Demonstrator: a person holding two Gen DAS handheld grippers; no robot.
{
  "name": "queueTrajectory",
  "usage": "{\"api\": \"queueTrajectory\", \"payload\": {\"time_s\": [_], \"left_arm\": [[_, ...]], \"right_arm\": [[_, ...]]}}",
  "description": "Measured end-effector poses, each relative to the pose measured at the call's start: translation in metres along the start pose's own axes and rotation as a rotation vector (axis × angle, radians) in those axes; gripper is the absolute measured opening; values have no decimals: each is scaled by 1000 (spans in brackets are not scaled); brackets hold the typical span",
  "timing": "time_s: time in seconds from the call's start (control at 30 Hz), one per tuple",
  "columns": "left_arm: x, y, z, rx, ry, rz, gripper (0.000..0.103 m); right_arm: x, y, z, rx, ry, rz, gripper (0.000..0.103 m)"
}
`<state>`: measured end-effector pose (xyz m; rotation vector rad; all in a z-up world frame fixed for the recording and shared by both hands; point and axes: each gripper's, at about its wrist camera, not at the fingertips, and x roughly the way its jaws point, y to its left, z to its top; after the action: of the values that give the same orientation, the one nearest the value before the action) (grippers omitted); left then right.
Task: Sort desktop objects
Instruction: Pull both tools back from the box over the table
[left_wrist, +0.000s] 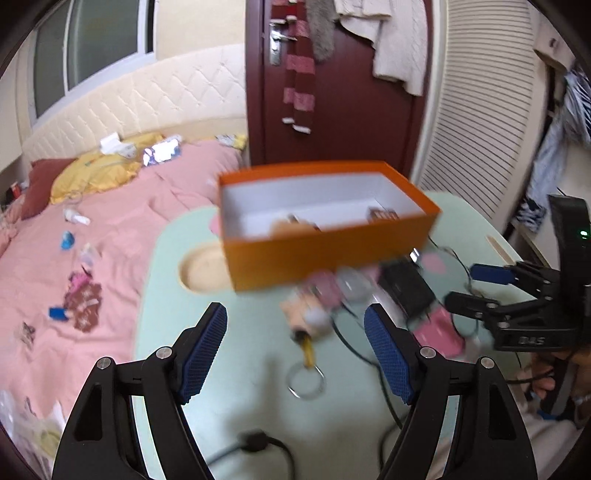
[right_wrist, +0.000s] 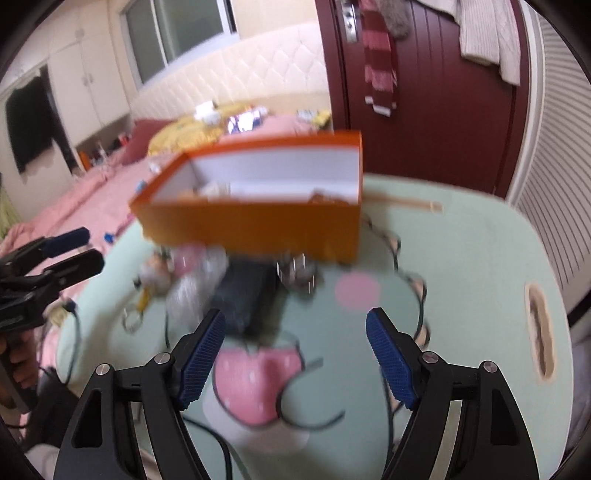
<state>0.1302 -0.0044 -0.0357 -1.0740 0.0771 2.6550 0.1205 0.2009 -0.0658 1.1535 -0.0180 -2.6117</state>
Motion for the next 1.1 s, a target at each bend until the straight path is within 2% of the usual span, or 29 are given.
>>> {"api": "queueTrajectory", "payload": {"time_s": [0.17, 0.23, 0.33, 0.37, 0.43, 0.5, 0.53, 0.57, 1.1], "left_arm": [[23, 9, -27, -128, 94, -46, 77], [25, 13, -32, -153, 83, -47, 78], [24, 11, -33, -131, 71, 5, 79], [25, 7, -34, -119, 63, 27, 84], [26, 0, -36, -93, 48, 78, 90], [29, -10, -39, -51, 50, 107, 96], [31, -15, -41, -29, 52, 119, 102], [32, -18, -41, -17, 59, 112, 103], [38, -14, -44, -19, 56, 104, 103]], "right_arm": [[8, 10, -17, -31, 31, -53, 79], [10, 12, -20, -37, 40, -61, 79], [14, 16, -23, -52, 47, -98, 83], [15, 17, -24, -56, 48, -104, 85], [18, 18, -26, -61, 53, -107, 98], [20, 17, -26, -61, 54, -107, 102], [20, 17, -25, -61, 54, -106, 102], [20, 17, -24, -61, 54, -106, 102], [15, 22, -26, -62, 51, -106, 102]]}}
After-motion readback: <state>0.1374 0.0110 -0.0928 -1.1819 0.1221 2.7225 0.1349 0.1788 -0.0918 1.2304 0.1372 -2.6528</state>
